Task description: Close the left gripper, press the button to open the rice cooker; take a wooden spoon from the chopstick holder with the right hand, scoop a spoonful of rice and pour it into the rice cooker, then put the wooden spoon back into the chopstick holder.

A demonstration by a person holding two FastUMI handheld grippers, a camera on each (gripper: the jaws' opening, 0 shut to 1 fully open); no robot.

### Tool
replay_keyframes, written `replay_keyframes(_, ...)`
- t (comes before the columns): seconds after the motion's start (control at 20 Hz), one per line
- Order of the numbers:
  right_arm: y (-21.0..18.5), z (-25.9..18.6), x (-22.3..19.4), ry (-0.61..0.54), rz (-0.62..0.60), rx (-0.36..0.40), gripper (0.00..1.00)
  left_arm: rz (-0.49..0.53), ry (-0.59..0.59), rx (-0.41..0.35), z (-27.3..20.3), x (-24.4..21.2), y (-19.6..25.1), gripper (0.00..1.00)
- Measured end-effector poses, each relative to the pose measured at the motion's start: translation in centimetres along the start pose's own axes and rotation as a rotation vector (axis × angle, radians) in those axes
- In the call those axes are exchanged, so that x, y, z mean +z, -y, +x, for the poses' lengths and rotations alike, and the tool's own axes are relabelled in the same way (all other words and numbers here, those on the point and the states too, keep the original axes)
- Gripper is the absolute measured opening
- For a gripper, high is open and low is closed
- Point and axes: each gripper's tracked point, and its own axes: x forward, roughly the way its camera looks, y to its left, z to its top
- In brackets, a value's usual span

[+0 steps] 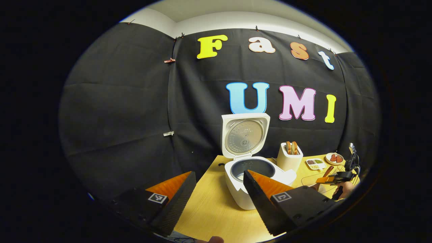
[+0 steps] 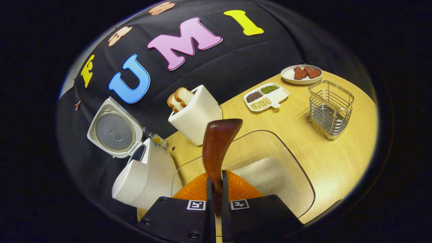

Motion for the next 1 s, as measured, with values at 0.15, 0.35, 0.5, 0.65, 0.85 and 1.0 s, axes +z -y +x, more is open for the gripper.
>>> replay_keyframes(0.15, -0.4, -0.7, 1.0, 0.019, 0.071, 0.049, 0.12, 0.004, 0.009, -0.003, 0.0, 0.4, 0.2, 0.97)
replay_keyframes(0.35, -0.9, -2.0, 3.8, 0.075, 0.220, 0.129, 0.12, -0.008, 0.010, -0.013, -0.6, 0.2, 0.6, 0.97)
replay_keyframes(0.5, -0.4, -3.1, 5.0, 0.104, 0.300, 0.144, 0.12, -0.014, 0.012, -0.021, -1.1, 0.3, 0.8, 0.97)
replay_keyframes(0.65, 0.4, -3.8, 5.2, 0.108, 0.345, 0.132, 0.12, -0.012, 0.018, -0.021, -1.5, 0.5, 0.4, 0.97)
replay_keyframes(0.85, 0.5, -4.7, 5.4, 0.104, 0.404, 0.141, 0.11, -0.020, 0.025, -0.027, -2.0, 0.7, 0.3, 0.97)
replay_keyframes(1.0, 0.4, -5.7, 6.4, 0.127, 0.424, 0.135, 0.12, -0.023, 0.027, -0.034, -2.3, 0.7, 0.4, 0.97)
